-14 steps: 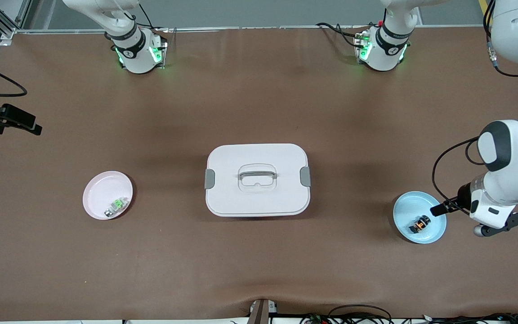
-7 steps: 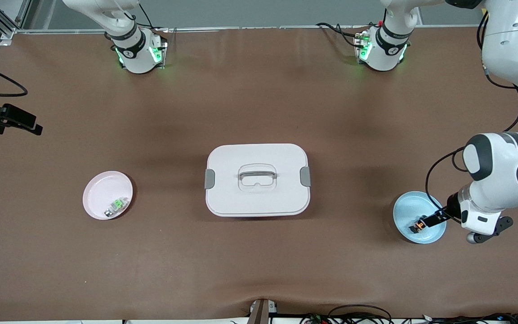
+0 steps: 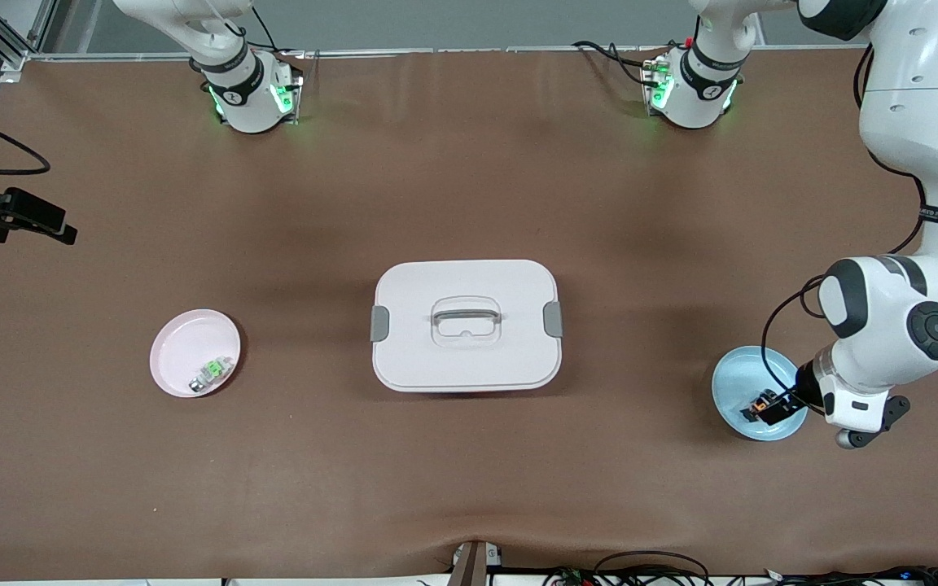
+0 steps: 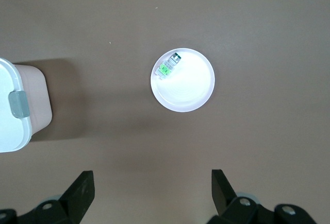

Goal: Transfer orange switch to right arm and place
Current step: 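Lower the left gripper over the black-orange switch on the blue plate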

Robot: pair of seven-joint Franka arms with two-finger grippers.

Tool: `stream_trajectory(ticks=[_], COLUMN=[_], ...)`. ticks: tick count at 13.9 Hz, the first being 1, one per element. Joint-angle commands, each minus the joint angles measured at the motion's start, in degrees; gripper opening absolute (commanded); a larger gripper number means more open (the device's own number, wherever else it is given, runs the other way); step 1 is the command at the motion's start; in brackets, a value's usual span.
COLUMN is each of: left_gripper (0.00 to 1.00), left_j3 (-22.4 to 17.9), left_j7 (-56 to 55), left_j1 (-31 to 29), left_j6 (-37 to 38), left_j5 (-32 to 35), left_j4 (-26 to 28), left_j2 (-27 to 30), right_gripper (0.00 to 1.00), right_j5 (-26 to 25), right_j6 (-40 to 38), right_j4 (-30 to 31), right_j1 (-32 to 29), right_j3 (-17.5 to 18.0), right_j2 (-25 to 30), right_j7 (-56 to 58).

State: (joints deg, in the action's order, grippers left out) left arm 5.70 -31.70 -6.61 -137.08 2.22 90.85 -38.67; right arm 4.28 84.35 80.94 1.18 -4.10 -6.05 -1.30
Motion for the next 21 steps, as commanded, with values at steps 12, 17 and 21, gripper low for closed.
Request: stream_trajectory(ticks=[12,17,21], left_gripper=[1.0,1.0,1.0], left_j3=[-0.3,-0.3,-0.2], left_j7=[-2.7,-2.5,-3.0], left_j1=[1.2,1.2,1.2], left_j6=[-2.6,-2.9,-3.9], left_j5=[8.6,10.3,12.3], left_j4=[1.5,2.0,1.3], left_j2=[-1.8,-3.2,-4.4], right_gripper=[1.0,1.0,1.0], right_j5=[-0.1,-0.1,0.0], right_j6=[0.2,0.1,0.2], right_j4=[0.6,0.6,0.6], right_j1=[-0.2,-0.4,-0.4], right_j3=[0.5,0.4,0.4], right_j2=[1.0,1.0,1.0], right_j7=[-0.1,-0.1,-0.2])
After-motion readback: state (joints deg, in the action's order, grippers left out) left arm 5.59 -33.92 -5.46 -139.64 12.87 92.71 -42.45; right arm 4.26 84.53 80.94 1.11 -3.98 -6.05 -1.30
